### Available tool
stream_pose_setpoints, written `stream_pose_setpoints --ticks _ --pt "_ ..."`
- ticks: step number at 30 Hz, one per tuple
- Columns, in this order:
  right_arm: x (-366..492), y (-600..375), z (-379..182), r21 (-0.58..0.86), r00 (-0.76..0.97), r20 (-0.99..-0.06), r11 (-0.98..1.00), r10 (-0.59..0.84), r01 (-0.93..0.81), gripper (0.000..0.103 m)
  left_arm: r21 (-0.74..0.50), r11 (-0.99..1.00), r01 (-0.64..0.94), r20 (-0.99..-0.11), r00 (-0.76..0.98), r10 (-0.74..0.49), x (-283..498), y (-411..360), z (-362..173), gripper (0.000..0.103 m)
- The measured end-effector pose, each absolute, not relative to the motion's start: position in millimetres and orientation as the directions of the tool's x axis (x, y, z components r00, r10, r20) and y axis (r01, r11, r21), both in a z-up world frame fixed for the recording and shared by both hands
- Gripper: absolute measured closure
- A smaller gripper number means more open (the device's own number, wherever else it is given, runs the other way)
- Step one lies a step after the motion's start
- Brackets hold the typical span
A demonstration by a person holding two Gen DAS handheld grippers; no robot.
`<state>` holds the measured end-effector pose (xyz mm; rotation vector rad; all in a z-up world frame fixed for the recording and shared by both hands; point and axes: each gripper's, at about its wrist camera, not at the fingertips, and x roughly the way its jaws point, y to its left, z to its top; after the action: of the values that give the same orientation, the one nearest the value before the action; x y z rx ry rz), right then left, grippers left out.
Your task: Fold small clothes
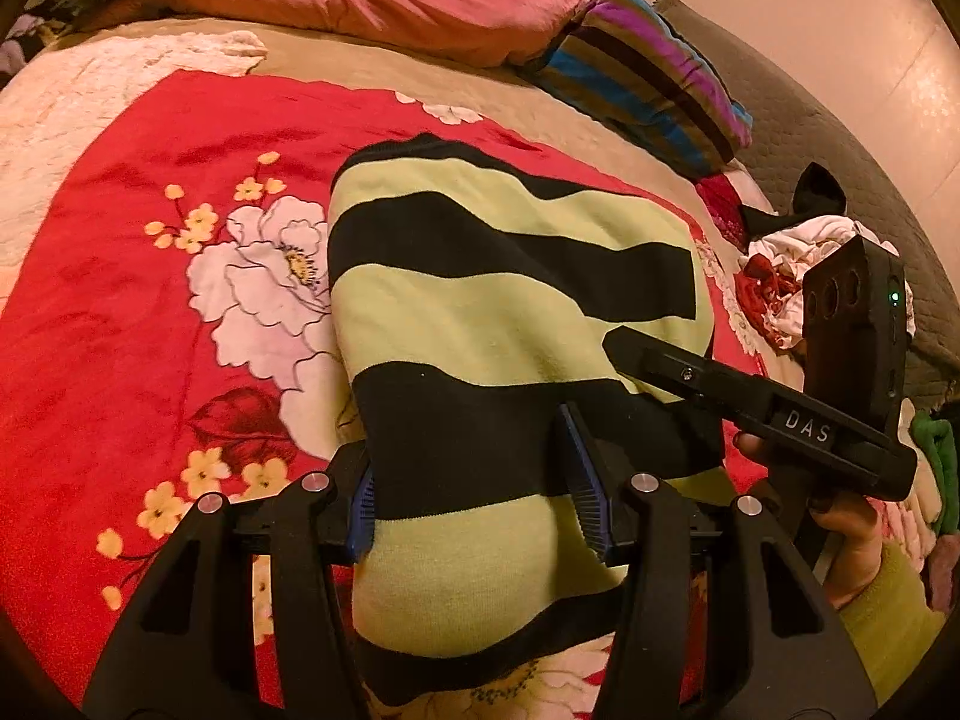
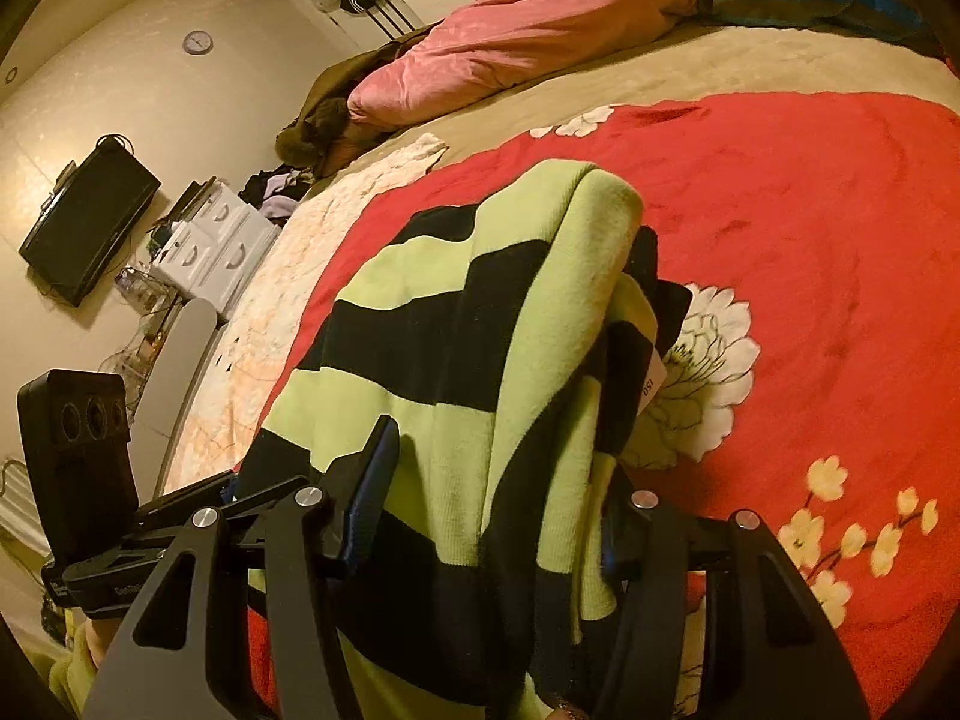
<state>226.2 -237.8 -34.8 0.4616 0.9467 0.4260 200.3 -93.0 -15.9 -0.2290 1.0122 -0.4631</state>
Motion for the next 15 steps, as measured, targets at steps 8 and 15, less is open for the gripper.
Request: stream_pose_setpoints --ticks 8,15 --pt "223.0 -219.4 -39.8 0.520 0.518 -0.685 0.842 0.513 -0.146 0.050 -0.385 0.888 0.253 -0.764 0.452 -0.460 192.0 -81.7 -22.0 0.060" --pt "218.9 -207.2 -45.9 0.483 0.504 -0.714 0.863 0.486 -0.148 0.050 -0.394 0.888 0.236 -0.768 0.445 -0.460 189.0 -72.4 -30.9 0.060"
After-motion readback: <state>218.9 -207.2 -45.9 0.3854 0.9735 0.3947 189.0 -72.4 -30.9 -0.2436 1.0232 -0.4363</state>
